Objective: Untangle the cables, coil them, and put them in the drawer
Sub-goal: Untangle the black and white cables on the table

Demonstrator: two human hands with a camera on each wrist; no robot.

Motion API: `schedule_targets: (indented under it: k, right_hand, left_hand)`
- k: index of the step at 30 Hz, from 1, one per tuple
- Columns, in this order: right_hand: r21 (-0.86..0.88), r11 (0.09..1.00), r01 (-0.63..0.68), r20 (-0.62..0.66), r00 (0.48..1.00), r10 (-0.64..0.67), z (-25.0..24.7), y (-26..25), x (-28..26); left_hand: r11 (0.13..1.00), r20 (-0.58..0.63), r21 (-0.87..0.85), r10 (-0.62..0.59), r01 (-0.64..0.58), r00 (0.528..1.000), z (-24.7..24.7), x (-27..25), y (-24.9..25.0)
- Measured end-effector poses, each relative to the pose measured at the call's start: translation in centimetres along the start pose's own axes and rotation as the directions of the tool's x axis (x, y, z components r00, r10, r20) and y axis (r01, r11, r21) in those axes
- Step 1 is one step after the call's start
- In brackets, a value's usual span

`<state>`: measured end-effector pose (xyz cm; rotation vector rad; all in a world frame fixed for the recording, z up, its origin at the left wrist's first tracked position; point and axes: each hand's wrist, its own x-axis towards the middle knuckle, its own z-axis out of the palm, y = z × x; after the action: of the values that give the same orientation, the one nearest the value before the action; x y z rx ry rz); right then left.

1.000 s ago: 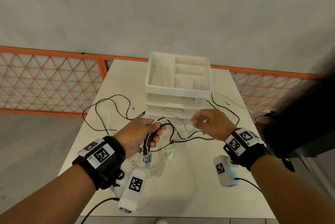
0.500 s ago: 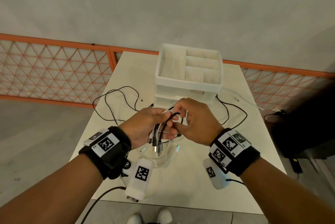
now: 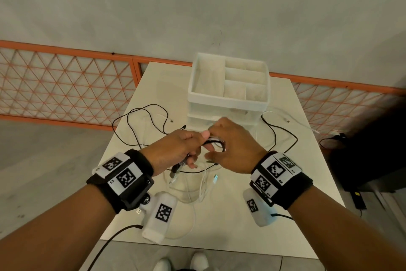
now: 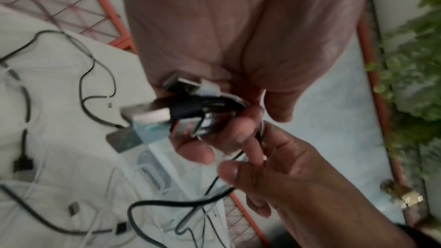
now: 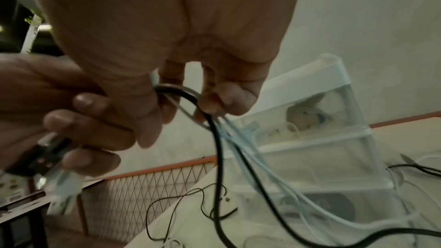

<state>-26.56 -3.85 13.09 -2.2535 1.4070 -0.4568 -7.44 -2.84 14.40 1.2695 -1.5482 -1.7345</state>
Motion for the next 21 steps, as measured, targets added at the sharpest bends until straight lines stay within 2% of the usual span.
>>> schedule_targets:
  k: [2, 4, 6, 7, 9, 11, 13, 17, 21]
  right_hand:
    - [-0.034, 0.997, -0.072, 0.064, 0.995, 0.074, 0.0, 0.5, 0.2]
    - [-0.061, 0.975, -0.212, 0.135, 0.966, 0.219, -0.7, 2.0, 0.1]
    - [-0.090, 0.944, -0.318, 0.134, 0.935, 0.328, -1.4, 3.8, -0.2]
    - [-0.110, 0.928, -0.355, 0.093, 0.926, 0.365, -1.6, 4.5, -0.2]
    - [-0.173, 0.910, -0.376, -0.069, 0.926, 0.370, -1.0, 5.1, -0.2]
    - [-0.180, 0.928, -0.326, -0.266, 0.924, 0.274, 0.3, 5.1, -0.3]
    - [-0.154, 0.952, -0.266, -0.354, 0.914, 0.198, 2.1, 5.1, -0.6]
    - [-0.038, 0.944, -0.327, -0.171, 0.933, 0.316, 5.2, 6.6, -1.5]
    - [0.071, 0.936, -0.344, -0.104, 0.931, 0.349, 5.2, 6.3, -1.6]
  left_hand:
    - [0.991, -0.048, 0.130, 0.020, -0.014, 0.999, -0.3, -0.1, 0.0]
    - [0.971, -0.090, 0.241, 0.024, -0.001, 0.996, -1.2, -0.4, -0.4]
    - [0.920, -0.073, 0.391, 0.005, 0.024, 0.997, -2.2, -0.8, -1.5]
    - [0.887, -0.049, 0.461, -0.016, 0.037, 0.999, -2.6, -1.1, -2.1]
    - [0.854, -0.035, 0.516, -0.060, 0.069, 0.998, -2.9, -1.2, -3.1]
    - [0.848, -0.065, 0.519, -0.087, 0.108, 0.994, -2.4, -0.9, -3.9]
    - [0.834, -0.089, 0.530, -0.127, 0.155, 0.988, -1.9, -0.3, -4.7]
    - [0.875, -0.105, 0.415, -0.225, 0.248, 0.969, -0.9, -0.1, -6.3]
    - [0.903, -0.143, 0.326, -0.244, 0.279, 0.959, -0.7, 0.2, -6.4]
